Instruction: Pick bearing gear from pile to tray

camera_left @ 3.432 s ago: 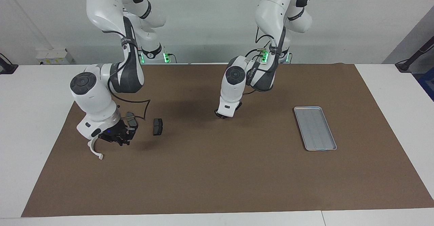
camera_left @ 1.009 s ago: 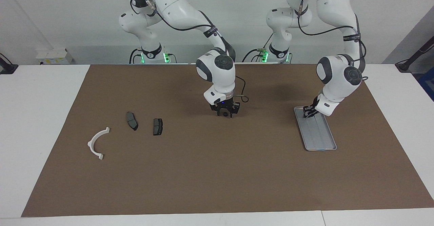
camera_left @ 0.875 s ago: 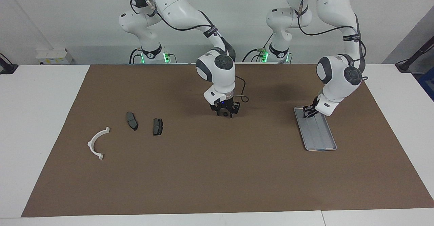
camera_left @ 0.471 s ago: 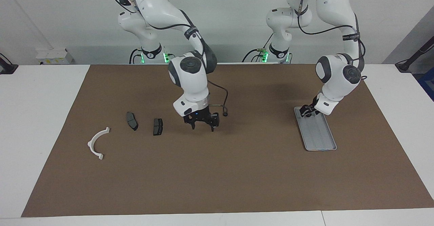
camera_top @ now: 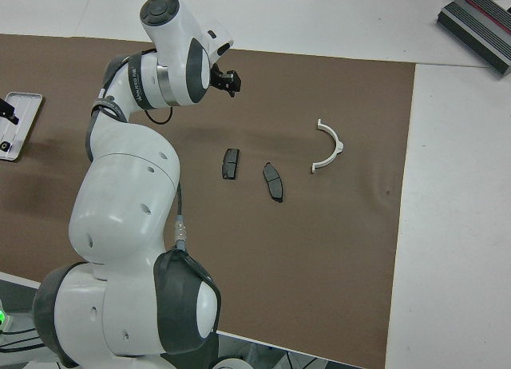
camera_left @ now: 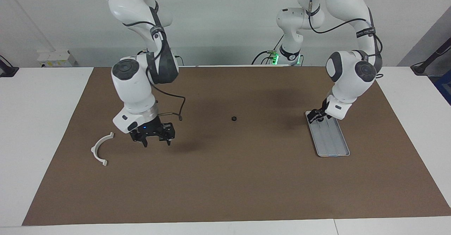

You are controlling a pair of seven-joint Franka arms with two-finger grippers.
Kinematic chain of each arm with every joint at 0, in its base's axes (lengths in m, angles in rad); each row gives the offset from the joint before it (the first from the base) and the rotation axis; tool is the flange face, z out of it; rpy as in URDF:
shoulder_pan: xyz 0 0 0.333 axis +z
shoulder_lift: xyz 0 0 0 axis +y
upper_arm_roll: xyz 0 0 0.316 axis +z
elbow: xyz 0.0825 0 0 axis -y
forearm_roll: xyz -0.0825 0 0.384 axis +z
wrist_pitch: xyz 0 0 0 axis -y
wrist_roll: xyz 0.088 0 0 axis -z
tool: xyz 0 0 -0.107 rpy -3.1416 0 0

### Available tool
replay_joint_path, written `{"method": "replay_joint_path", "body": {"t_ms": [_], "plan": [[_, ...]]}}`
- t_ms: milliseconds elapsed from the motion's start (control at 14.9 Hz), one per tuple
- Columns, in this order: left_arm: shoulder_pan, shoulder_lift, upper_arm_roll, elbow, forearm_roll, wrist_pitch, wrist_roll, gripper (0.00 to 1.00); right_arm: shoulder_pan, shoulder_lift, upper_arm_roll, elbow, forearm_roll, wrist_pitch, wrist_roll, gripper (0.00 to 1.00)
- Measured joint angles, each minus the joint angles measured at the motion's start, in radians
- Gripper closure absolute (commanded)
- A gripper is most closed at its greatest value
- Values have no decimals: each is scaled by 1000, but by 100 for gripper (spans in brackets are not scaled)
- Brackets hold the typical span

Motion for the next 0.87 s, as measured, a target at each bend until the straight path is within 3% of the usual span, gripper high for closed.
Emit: {"method": "replay_joint_path", "body": {"t_ms": [269, 471, 875], "plan": [[-166, 7, -6, 23, -6, 33, -291, 0, -95, -55, 0, 86, 2, -207, -135, 3], [-274, 25, -7, 58, -11, 38, -456, 0, -106, -134, 0, 100, 2, -341, -140, 3], [-454, 226, -7, 255, -11, 36, -653, 0, -139, -298, -2, 41, 2, -500, -120, 3]]}}
